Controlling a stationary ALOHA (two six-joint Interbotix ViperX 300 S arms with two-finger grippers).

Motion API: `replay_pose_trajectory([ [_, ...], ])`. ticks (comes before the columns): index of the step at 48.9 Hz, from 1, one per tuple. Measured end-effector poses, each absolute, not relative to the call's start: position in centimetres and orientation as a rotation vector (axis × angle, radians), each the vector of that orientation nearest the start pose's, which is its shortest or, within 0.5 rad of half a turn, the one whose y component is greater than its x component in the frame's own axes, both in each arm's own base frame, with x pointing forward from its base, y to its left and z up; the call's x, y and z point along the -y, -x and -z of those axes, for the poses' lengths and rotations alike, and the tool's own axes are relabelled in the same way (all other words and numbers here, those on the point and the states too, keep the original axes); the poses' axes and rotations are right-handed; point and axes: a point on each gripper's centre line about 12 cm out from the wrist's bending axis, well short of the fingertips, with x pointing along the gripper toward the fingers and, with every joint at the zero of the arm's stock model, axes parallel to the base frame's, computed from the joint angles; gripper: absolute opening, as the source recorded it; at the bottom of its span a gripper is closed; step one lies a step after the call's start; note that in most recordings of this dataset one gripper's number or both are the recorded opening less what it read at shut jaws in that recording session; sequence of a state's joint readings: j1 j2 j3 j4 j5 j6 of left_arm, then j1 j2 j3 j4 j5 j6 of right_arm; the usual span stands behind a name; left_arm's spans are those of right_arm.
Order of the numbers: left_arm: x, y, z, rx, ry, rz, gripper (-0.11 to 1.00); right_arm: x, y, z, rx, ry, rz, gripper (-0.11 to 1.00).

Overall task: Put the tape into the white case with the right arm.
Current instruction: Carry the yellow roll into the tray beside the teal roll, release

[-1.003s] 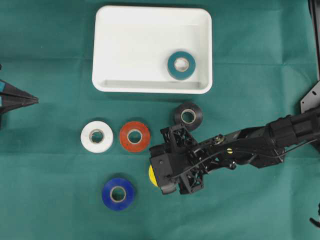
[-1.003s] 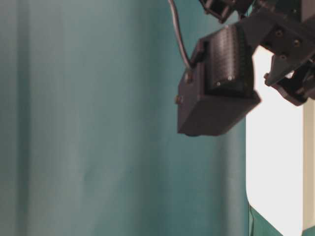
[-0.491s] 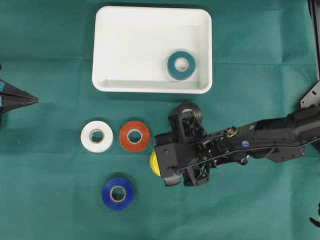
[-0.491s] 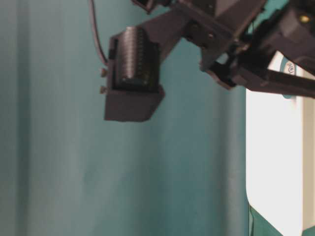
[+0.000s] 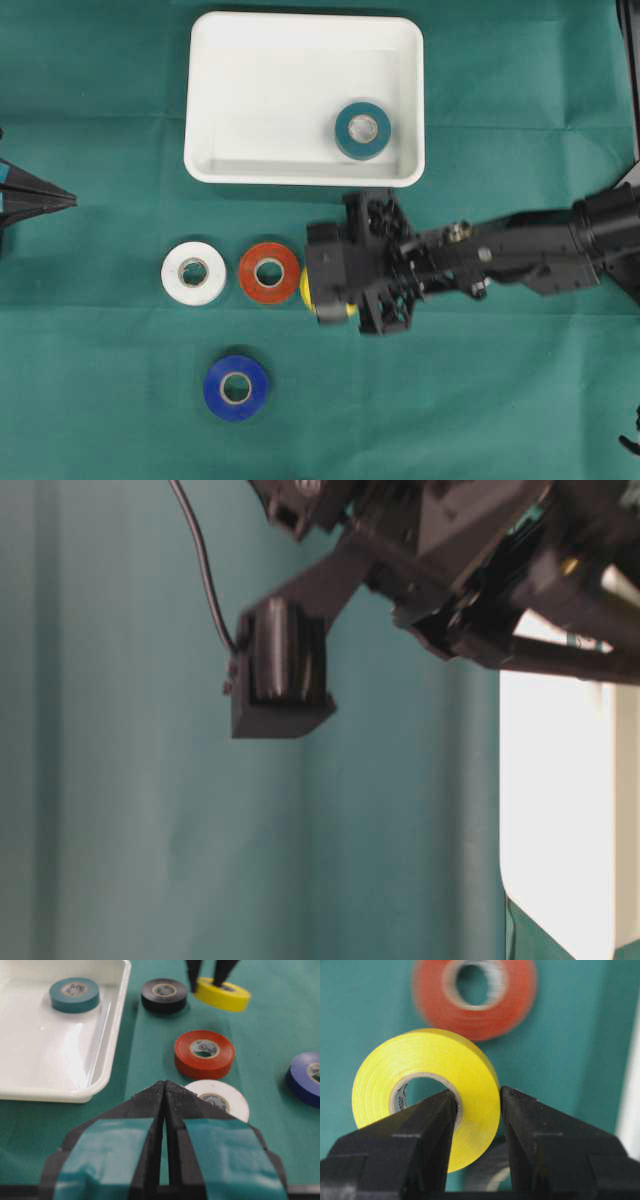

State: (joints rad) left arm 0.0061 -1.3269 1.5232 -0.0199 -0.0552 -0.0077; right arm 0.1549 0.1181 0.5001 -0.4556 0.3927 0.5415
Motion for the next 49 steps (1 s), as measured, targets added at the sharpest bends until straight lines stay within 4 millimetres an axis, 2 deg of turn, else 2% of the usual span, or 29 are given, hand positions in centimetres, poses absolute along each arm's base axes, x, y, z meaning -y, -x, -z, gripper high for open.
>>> replay_pose_trajectory([
  [24, -0.1, -13.2, -18.0, -0.126, 0.031, -0.008, 0.00, 5.3, -41.0, -16.0, -0.958, -0.057, 0.303, 0.01],
  [31, -0.1, -13.2, -18.0, -0.126, 0.029, -0.009, 0.00, 8.3, -40.6, -16.1, -0.953, -0.091, 0.370, 0.01],
  [49, -0.1, -13.2, -18.0, -0.126, 0.029, -0.009, 0.00, 14.6, -38.8, -16.2, -0.946, -0.164, 0.514, 0.01],
])
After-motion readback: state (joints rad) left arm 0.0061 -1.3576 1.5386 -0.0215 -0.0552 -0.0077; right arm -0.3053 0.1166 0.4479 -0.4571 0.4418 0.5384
